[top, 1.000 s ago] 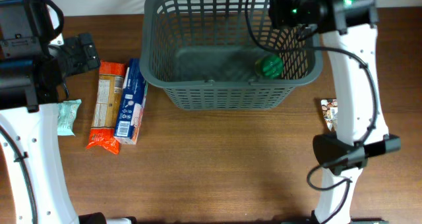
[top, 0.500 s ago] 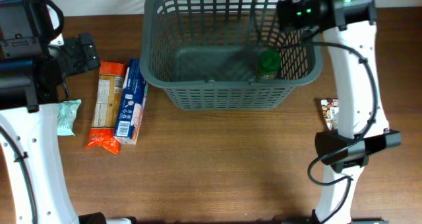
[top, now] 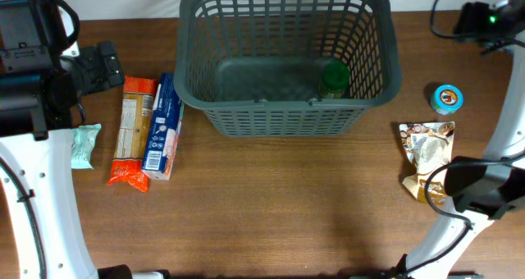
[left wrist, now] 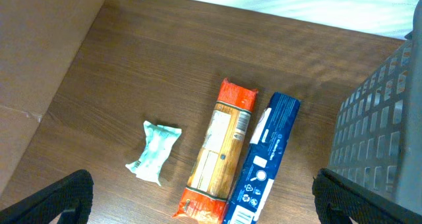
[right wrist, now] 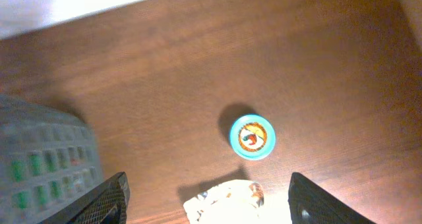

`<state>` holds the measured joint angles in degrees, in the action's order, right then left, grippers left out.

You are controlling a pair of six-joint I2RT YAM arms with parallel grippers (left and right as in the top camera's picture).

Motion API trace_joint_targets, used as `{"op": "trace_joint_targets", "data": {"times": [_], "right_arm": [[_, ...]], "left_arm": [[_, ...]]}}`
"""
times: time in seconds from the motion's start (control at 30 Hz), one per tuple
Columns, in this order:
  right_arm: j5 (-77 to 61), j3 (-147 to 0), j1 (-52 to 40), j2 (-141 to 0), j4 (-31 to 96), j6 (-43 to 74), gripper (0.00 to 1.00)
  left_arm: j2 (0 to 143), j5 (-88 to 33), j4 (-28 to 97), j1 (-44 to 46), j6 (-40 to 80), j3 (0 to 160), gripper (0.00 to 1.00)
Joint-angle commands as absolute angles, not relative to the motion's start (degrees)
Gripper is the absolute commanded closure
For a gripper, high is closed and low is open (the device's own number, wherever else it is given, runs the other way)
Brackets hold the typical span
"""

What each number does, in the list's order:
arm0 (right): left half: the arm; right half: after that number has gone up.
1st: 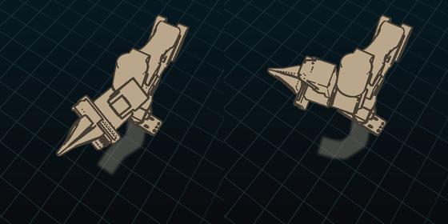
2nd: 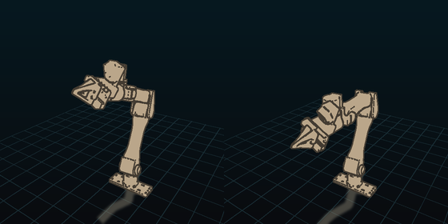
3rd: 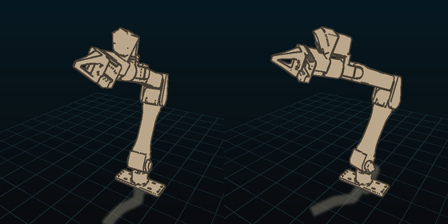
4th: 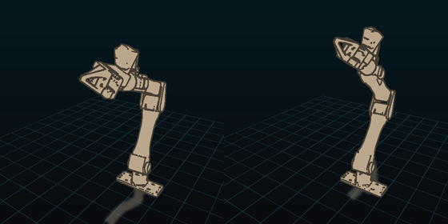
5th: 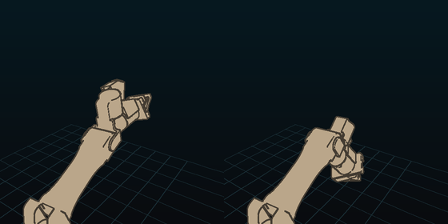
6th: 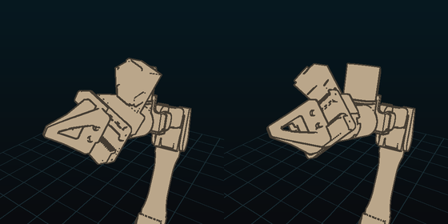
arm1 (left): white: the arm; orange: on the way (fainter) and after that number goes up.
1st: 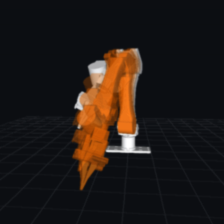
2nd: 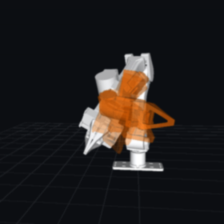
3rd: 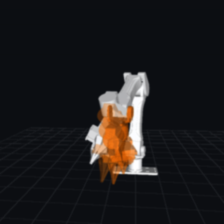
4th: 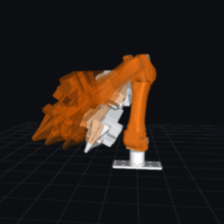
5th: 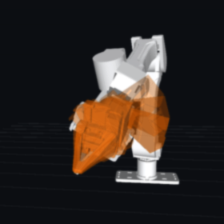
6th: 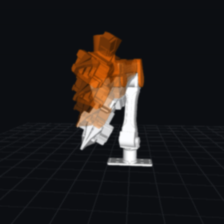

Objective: Pack container
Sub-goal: 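Move the right gripper to the blue tin and grasp it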

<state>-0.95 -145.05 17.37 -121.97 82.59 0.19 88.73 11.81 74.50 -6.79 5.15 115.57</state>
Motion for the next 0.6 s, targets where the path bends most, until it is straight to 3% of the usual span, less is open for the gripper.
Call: {"op": "trace_joint_targets", "data": {"times": [0.0, 0.27, 0.57], "right_arm": [[-2.48, -135.33, 19.27, -121.36, 79.81, 0.45, 0.22], [-0.23, -115.09, 22.76, -121.91, 67.88, 2.39, 0.16], [0.69, -108.20, 24.45, -124.86, 58.04, 2.31, 0.06]], "left_arm": [[89.19, 11.42, 74.54, -7.03, 4.21, 115.55, 0.01], [89.19, 11.40, 74.59, -7.03, 4.21, 115.55, 0.00], [89.19, 11.40, 74.43, -7.03, 4.23, 115.55, 0.00]]}}
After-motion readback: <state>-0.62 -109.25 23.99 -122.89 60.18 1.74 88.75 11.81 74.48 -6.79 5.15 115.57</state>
